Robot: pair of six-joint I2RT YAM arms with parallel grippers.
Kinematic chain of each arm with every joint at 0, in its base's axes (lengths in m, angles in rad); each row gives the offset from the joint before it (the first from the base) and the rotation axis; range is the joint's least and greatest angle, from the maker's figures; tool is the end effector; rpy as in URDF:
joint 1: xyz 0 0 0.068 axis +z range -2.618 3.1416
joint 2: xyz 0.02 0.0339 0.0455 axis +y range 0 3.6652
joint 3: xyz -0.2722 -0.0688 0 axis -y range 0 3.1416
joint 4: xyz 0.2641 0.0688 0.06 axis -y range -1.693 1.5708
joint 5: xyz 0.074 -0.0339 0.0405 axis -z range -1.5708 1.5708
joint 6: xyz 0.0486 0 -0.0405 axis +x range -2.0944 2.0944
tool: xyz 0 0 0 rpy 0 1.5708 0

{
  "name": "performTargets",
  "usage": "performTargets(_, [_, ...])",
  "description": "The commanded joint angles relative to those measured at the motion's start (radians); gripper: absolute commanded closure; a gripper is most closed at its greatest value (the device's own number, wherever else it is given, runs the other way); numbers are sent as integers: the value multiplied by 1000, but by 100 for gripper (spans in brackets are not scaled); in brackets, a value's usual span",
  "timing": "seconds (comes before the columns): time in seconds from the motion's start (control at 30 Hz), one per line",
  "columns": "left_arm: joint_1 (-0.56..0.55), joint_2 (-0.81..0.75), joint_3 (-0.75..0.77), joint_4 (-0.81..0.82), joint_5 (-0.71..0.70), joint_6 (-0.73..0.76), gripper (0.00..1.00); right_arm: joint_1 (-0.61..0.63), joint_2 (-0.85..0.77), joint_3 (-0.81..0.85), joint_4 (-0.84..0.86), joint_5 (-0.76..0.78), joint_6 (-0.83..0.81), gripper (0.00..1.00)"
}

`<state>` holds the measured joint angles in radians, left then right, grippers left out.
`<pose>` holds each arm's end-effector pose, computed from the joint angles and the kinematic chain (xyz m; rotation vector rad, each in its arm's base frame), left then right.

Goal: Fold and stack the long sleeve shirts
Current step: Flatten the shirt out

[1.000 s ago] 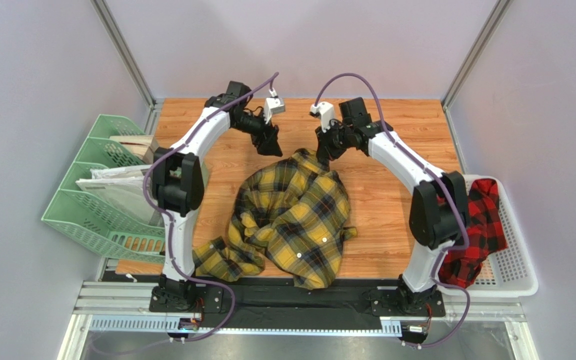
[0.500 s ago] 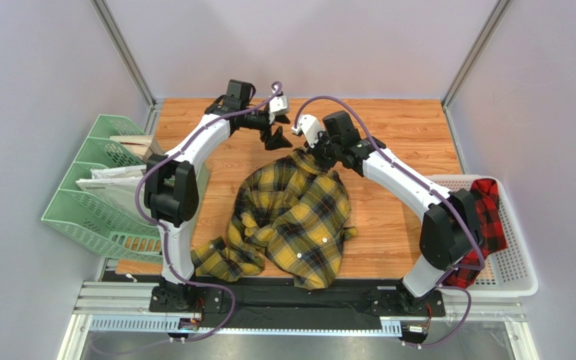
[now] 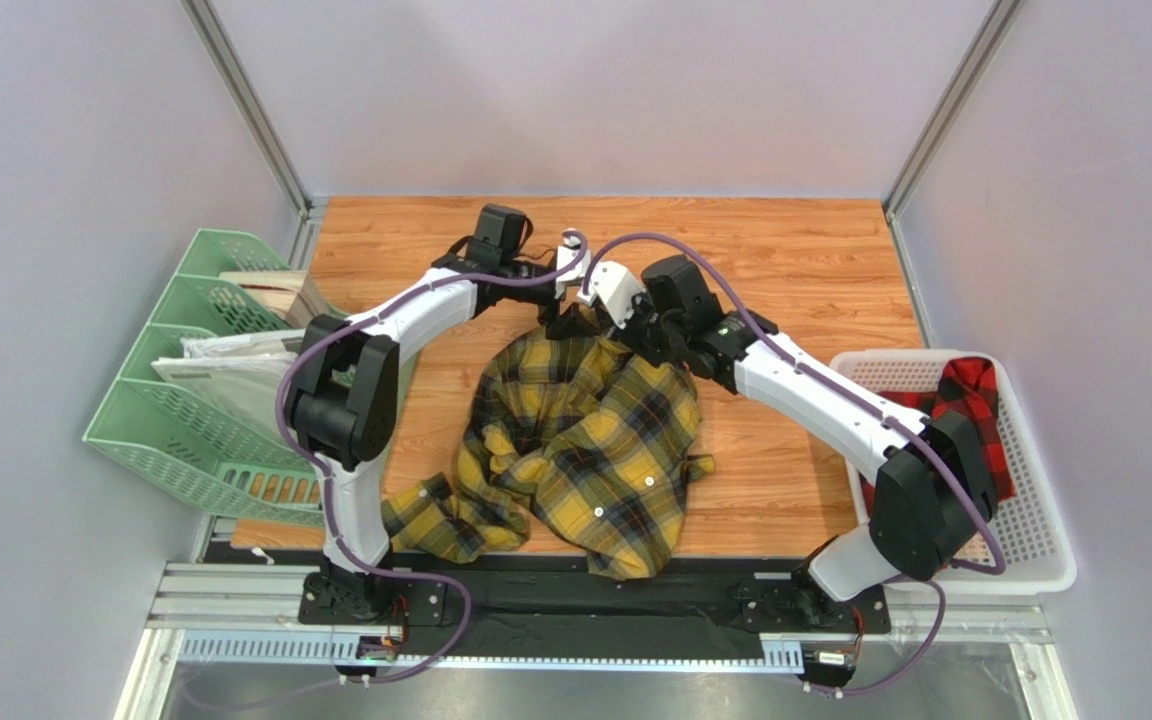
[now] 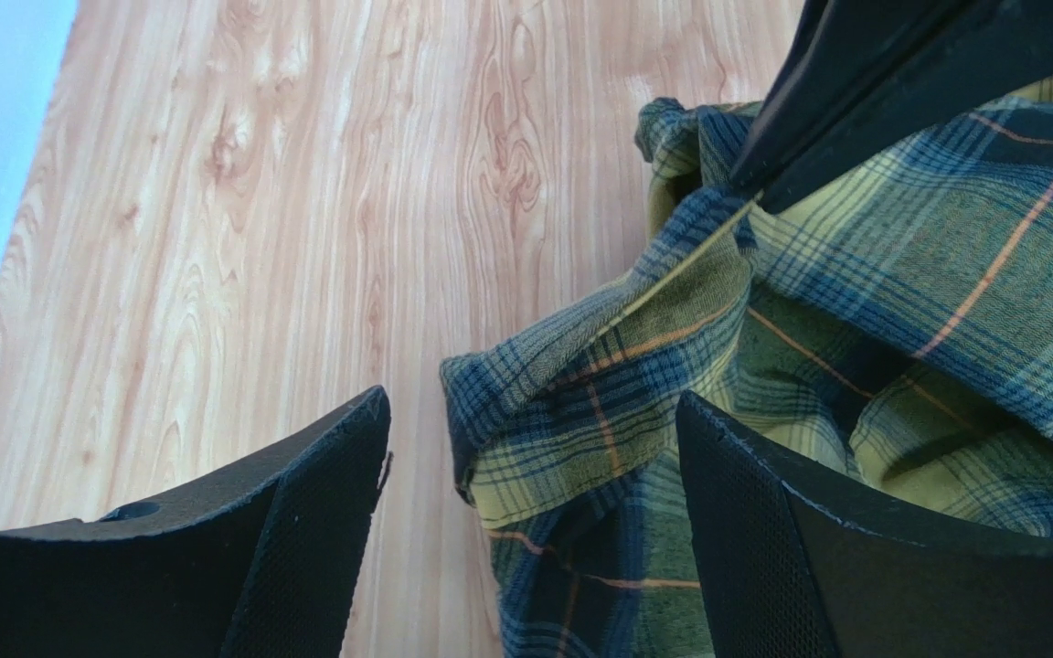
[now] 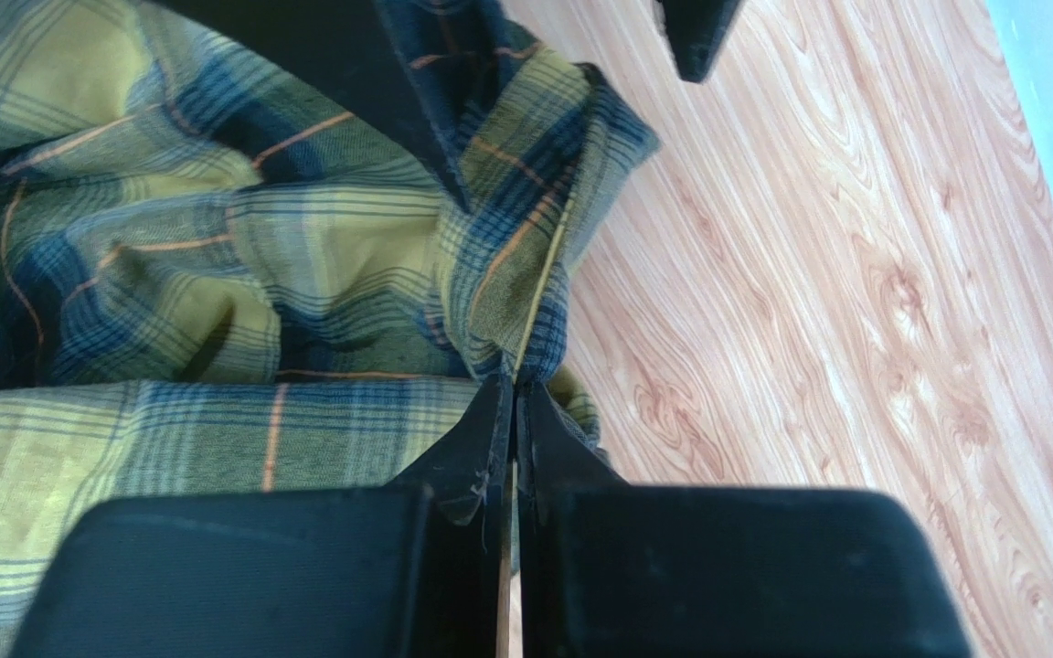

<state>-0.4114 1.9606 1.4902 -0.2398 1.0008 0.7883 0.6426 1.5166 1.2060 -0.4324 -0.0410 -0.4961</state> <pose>0.4071 -0.2223 0.2337 1.5275 1.3534 -0.8931 0.2913 0.2205 0.2788 -1.2661 1.9394 0.1218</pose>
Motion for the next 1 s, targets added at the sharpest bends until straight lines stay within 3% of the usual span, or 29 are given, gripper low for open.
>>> performTargets(0.0, [-15, -92, -82, 152, 62, 68, 18, 49, -53, -46, 95, 73, -45, 100])
performTargets(0.1, [-18, -91, -103, 129, 62, 124, 23, 63, -56, -48, 106, 82, -39, 100])
performTargets(0.23, [-26, -104, -166, 268, 18, 91, 48, 66, -71, -60, 115, 82, -25, 100])
performTargets(0.27, [-29, -112, -182, 305, -8, 74, 49, 68, -85, -68, 116, 79, -24, 100])
performTargets(0.3, [-35, -117, -218, 348, -30, 56, 49, 71, -93, -86, 122, 67, -28, 100])
performTargets(0.33, [-40, -121, -241, 470, -48, 20, 40, 74, -101, -97, 127, 64, -33, 100])
performTargets(0.4, [-43, -131, -301, 590, -89, -81, 33, 75, -117, -120, 130, 58, -32, 100])
performTargets(0.5, [-66, -126, -330, 675, -149, -119, 35, 80, -144, -151, 147, 55, -32, 100])
performTargets(0.67, [-93, -114, -334, 721, -182, -164, 67, 85, -179, -195, 164, 0, -21, 100])
performTargets(0.7, [-99, -115, -337, 741, -188, -185, 90, 85, -185, -198, 150, -10, -15, 100])
performTargets(0.73, [-101, -120, -343, 757, -214, -201, 100, 85, -191, -203, 140, -17, -10, 98])
performTargets(0.83, [-102, -144, -381, 810, -237, -222, 100, 83, -226, -212, 75, -26, 33, 85])
performTargets(0.93, [-104, -175, -433, 830, -240, -196, 100, 33, -283, -197, -32, -59, 109, 51])
performTargets(0.97, [-102, -183, -465, 839, -241, -193, 100, 10, -295, -172, -83, -94, 129, 26])
